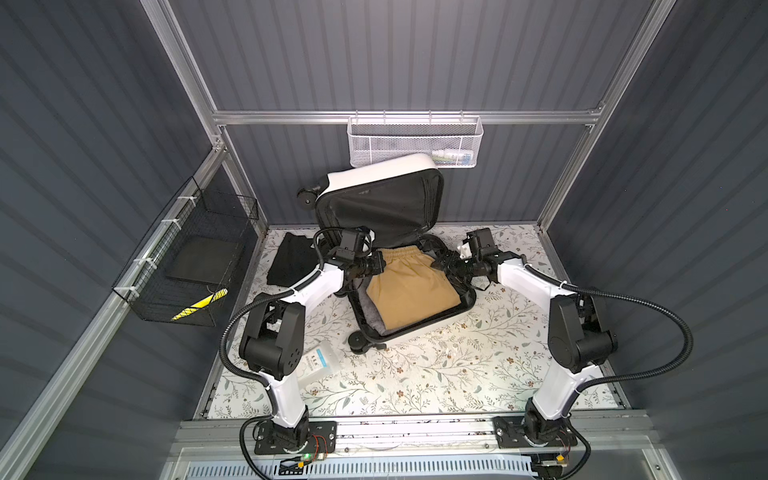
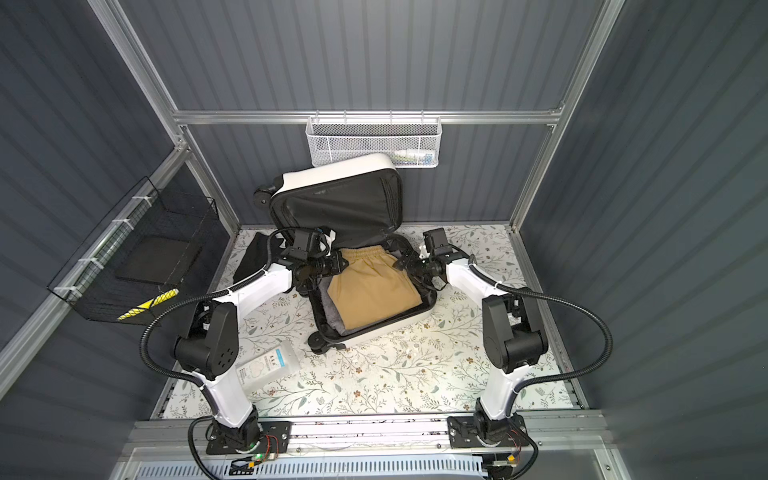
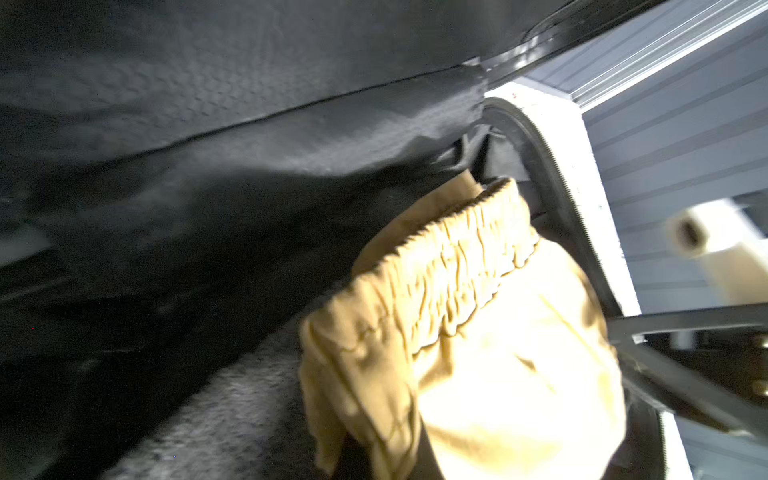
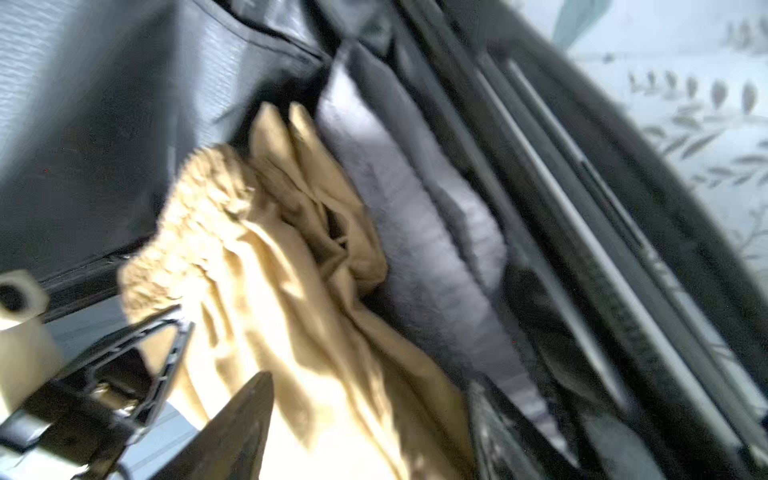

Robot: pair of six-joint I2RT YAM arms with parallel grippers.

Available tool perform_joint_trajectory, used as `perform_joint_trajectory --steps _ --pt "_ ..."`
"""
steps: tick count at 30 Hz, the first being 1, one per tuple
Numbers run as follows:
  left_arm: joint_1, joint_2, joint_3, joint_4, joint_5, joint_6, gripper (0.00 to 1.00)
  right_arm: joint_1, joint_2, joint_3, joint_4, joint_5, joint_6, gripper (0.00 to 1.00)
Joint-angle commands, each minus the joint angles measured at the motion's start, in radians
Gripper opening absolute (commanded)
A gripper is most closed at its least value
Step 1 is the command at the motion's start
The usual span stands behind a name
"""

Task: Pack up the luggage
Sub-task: 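Press the trousers into the suitcase base with both grippers, tucking the ends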

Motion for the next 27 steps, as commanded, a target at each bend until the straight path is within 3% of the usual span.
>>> perform_joint_trajectory --steps 1,3,15,27 --pt "0.022 0.02 -0.007 -0.039 -0.034 0.023 0.74 -0.007 -0.045 0.049 -0.076 0.041 -0.05 0.77" --pt "0.022 0.001 -0.011 -0.045 -0.025 0.026 0.99 -0.012 -0.07 0.045 -0.076 0.049 -0.057 0.77" --pt "0.002 -0.206 -0.031 -0.03 0.159 -0.066 1.0 0.007 -0.194 -0.148 0.017 -0.009 -0.01 0.75" --pt "-0.076 -0.121 -0.162 0.095 0.13 -0.109 1.0 0.026 -0.14 -0.246 0.116 -0.025 0.057 0.74"
